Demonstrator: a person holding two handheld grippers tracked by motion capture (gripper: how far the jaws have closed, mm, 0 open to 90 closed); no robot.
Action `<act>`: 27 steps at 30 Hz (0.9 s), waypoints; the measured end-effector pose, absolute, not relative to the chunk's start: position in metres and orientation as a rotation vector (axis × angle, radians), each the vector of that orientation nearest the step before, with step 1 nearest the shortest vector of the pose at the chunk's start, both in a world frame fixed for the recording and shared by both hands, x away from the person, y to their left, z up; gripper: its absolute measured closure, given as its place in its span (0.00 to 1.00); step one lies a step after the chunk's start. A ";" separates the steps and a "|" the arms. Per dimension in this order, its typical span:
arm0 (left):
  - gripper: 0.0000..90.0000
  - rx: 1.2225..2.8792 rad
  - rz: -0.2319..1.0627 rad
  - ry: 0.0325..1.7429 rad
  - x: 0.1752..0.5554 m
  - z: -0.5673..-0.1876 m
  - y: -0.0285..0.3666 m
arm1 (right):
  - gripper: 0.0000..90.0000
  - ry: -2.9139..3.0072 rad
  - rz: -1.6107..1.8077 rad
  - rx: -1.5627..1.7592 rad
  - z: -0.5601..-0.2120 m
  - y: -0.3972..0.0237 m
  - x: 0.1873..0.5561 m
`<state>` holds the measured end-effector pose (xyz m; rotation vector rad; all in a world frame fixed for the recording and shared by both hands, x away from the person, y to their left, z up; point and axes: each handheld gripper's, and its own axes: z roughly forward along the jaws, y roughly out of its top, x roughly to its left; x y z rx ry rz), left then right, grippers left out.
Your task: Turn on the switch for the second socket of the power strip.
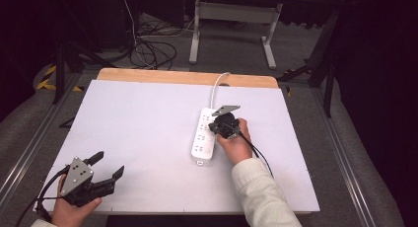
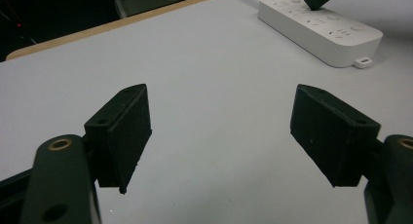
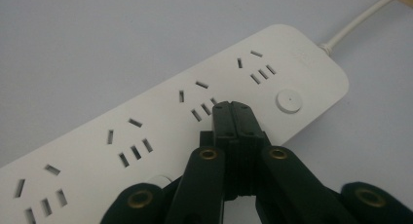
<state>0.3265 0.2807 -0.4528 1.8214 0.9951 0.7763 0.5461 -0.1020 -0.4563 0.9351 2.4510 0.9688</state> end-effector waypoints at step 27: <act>0.26 1.819 0.778 0.996 0.327 -0.453 0.281 | 1.00 2.383 1.046 0.850 -0.444 -0.107 0.538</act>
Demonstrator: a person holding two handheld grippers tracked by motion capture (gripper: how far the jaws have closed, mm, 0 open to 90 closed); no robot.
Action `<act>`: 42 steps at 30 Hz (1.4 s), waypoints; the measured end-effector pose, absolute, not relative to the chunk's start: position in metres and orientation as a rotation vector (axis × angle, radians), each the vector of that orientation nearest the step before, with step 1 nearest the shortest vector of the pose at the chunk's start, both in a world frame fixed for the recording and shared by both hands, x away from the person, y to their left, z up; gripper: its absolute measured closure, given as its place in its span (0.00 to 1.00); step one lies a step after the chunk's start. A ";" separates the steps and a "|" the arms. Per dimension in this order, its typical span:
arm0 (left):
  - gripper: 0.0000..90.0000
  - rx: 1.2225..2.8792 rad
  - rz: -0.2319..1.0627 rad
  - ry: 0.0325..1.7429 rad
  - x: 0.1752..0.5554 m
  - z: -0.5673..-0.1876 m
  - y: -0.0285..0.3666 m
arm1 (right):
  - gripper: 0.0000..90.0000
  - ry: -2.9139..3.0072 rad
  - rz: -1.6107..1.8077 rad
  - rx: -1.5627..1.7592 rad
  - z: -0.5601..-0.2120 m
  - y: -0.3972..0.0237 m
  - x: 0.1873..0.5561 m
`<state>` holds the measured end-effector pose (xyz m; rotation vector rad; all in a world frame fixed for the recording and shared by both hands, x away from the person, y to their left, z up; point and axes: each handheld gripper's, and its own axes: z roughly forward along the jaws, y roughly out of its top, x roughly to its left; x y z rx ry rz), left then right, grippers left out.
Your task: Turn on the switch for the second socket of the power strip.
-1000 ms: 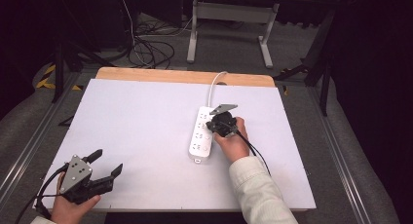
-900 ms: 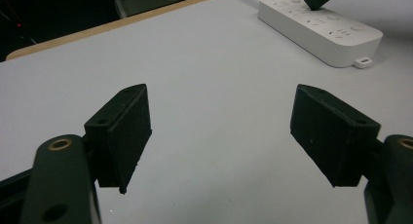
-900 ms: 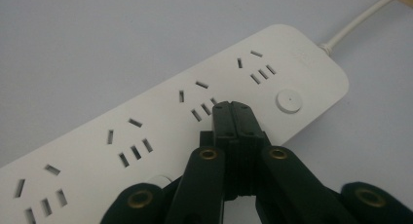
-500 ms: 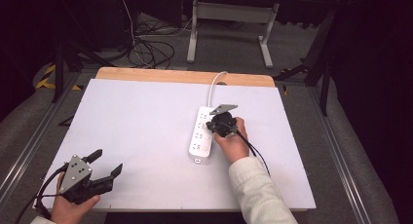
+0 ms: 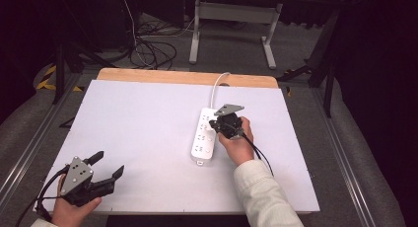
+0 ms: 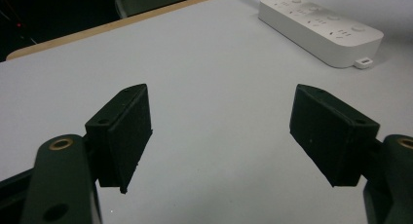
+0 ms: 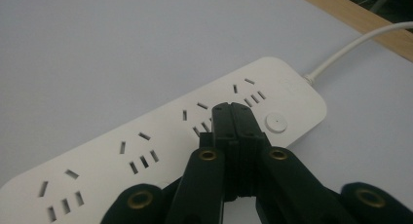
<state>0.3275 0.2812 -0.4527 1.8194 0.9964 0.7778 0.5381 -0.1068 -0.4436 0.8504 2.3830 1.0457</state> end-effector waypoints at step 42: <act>0.26 1.824 0.785 0.992 0.327 -0.452 0.281 | 0.46 2.315 1.243 0.791 -0.391 -0.126 0.500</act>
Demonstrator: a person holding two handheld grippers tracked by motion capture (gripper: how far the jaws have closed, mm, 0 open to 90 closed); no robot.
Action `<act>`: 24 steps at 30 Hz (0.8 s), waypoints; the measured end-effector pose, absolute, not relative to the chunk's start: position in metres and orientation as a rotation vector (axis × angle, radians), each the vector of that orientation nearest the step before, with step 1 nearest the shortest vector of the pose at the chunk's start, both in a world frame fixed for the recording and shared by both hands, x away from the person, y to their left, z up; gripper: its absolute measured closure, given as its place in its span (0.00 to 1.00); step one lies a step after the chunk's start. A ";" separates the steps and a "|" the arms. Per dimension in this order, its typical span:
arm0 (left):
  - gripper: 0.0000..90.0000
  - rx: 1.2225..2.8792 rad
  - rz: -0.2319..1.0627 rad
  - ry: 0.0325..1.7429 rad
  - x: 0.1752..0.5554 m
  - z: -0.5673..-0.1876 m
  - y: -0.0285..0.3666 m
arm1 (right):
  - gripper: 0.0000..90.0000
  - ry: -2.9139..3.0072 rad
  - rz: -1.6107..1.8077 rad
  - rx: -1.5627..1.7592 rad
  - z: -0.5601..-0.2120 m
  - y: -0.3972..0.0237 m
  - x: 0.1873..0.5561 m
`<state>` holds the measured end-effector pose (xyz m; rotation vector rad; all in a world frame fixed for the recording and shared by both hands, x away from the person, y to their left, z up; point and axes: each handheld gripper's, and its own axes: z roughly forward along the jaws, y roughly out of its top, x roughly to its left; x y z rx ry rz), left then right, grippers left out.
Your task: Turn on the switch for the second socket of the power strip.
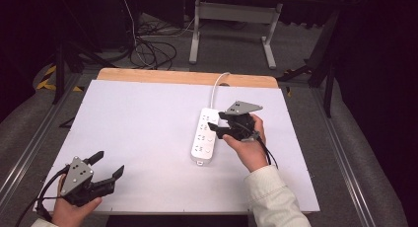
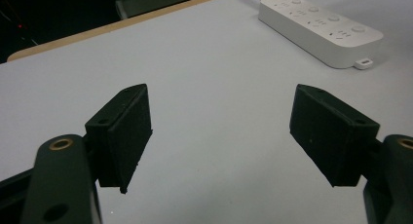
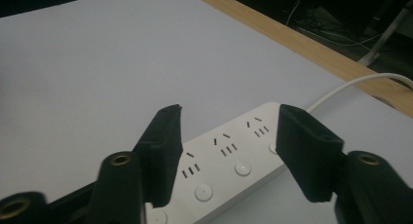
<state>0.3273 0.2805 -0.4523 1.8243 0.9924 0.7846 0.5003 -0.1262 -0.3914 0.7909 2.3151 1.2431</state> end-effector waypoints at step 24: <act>0.26 1.809 0.771 1.007 0.327 -0.452 0.281 | 0.14 2.294 1.431 0.795 -0.394 -0.188 0.449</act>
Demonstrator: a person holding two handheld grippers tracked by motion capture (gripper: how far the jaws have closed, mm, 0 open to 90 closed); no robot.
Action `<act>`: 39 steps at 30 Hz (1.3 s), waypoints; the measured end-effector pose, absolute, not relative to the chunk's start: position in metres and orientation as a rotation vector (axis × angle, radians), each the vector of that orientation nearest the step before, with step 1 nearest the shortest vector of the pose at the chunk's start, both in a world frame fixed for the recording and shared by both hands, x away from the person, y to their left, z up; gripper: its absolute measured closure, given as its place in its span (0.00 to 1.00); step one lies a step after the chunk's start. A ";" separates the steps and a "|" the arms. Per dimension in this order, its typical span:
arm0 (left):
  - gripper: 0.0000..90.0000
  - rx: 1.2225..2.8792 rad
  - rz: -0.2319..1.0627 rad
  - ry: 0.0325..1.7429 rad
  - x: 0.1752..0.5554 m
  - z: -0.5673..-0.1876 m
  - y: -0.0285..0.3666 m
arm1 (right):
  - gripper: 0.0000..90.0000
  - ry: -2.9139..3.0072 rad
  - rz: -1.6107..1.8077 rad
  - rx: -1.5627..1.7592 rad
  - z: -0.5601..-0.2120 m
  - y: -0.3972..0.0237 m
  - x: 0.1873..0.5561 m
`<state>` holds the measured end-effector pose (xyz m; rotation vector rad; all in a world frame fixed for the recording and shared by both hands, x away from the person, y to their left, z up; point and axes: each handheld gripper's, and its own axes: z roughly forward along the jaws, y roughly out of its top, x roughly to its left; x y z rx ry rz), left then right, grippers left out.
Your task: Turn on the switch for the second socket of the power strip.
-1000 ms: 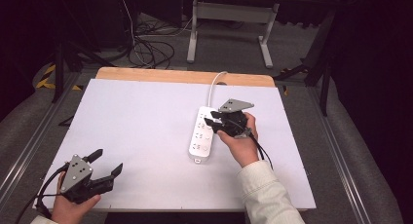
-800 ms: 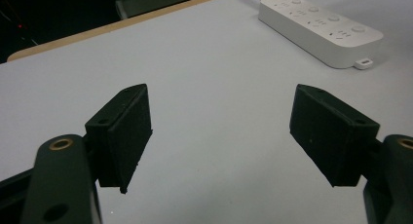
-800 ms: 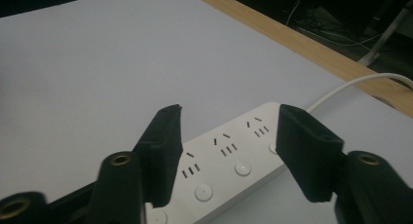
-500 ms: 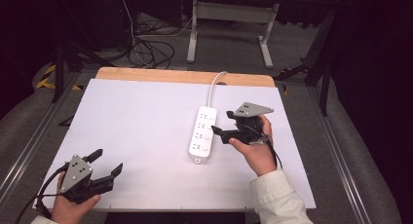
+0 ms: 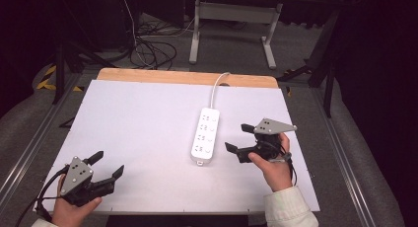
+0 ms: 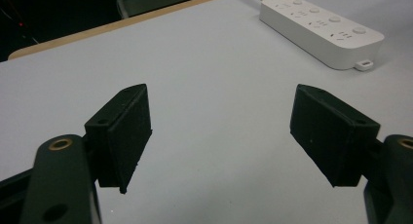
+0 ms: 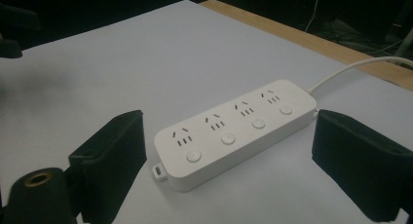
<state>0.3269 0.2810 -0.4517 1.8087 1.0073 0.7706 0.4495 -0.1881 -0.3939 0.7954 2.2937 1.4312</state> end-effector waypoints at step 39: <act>0.25 1.810 0.776 1.017 0.324 -0.451 0.286 | 0.12 2.349 1.339 0.928 -0.483 -0.247 0.412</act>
